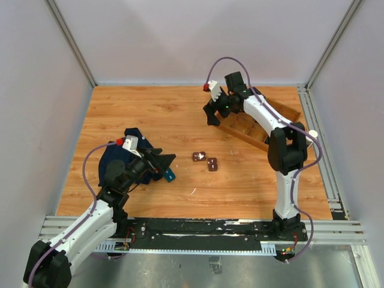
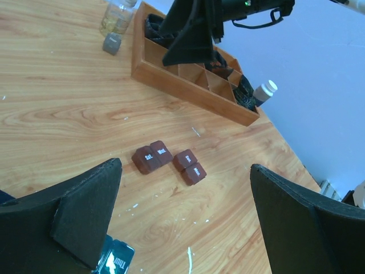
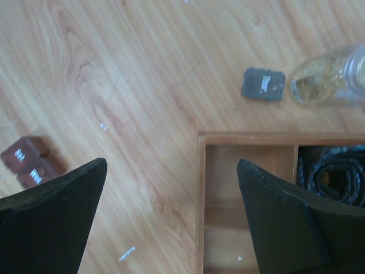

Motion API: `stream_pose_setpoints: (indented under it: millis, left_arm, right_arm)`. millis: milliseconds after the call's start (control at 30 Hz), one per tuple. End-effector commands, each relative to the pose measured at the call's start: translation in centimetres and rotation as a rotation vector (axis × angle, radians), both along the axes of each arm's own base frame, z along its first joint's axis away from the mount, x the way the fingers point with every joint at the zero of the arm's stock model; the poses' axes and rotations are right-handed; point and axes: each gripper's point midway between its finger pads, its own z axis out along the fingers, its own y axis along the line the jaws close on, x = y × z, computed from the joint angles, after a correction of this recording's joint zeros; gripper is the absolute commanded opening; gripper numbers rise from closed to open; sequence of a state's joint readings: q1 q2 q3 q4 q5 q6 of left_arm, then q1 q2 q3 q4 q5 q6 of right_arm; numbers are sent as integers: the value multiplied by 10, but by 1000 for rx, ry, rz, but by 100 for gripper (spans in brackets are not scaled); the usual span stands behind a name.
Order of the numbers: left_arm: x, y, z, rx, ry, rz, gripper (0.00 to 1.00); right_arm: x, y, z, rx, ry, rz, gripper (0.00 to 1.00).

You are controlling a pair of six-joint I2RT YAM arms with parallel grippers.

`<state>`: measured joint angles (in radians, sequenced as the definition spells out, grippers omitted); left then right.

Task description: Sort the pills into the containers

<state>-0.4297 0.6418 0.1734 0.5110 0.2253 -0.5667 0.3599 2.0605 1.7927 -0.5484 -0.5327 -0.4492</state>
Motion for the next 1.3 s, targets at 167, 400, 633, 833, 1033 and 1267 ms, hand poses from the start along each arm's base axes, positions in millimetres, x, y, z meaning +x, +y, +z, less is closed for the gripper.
stream_pose_setpoints:
  millis: [167,400,633,833,1033,1267]
  left_arm:
    - [2,4,8,23,-23,30,98]
    - [3,9,7,37,-27,52,98]
    - [4,7,6,40,-21,47,98]
    - [3,7,5,38,-18,46,98]
    - [3,8,4,40,-15,49,98]
    - [4,8,2,42,-11,54,98]
  right_arm:
    - [50,23,-19,-101,-40,-140,92]
    - [30,38,-20,-57,12,9,91]
    - [21,40,-14,-32,9,47,91]
    - [53,29,-32,-90,-14,-129,91]
    - [69,26,-45,-112,-28,-205,87]
    - [90,23,-59,-143,-53,-274,85]
